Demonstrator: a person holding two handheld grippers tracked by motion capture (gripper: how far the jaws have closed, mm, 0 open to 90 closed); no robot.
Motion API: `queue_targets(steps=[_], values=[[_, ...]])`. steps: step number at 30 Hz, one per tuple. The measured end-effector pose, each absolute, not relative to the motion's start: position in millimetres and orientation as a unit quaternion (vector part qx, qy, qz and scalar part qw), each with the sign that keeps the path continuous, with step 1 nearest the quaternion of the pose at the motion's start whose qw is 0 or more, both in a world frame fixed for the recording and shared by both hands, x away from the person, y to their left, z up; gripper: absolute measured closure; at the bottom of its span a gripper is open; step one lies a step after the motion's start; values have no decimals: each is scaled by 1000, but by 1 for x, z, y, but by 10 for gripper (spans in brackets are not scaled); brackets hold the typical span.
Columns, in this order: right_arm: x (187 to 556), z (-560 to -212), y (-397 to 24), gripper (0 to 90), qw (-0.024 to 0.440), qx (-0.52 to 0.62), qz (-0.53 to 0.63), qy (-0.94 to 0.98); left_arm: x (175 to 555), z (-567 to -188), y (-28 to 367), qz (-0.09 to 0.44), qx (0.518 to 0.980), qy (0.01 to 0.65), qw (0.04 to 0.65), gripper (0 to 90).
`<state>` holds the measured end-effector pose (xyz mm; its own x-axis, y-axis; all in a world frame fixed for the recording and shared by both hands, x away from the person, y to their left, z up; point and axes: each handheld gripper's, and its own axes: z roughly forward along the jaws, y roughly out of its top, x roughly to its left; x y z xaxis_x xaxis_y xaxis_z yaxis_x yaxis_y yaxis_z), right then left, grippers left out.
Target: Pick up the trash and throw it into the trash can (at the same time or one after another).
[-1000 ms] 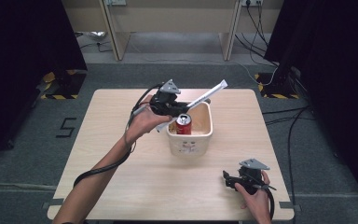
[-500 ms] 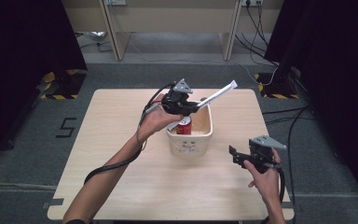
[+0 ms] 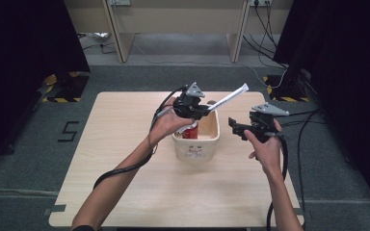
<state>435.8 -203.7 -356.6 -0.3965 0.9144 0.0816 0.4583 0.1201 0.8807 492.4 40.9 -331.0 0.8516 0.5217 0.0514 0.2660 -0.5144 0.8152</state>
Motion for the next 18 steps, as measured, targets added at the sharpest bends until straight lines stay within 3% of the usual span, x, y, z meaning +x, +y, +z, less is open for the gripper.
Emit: queue_targets(steps=[14,18], values=[[482,-346,-189,170,171,522,514,659,491,-333,34,151,859,221,436,793],[487,-343,-185,176,170,522,516,657,491,-333,33,151,858,220,438,792]])
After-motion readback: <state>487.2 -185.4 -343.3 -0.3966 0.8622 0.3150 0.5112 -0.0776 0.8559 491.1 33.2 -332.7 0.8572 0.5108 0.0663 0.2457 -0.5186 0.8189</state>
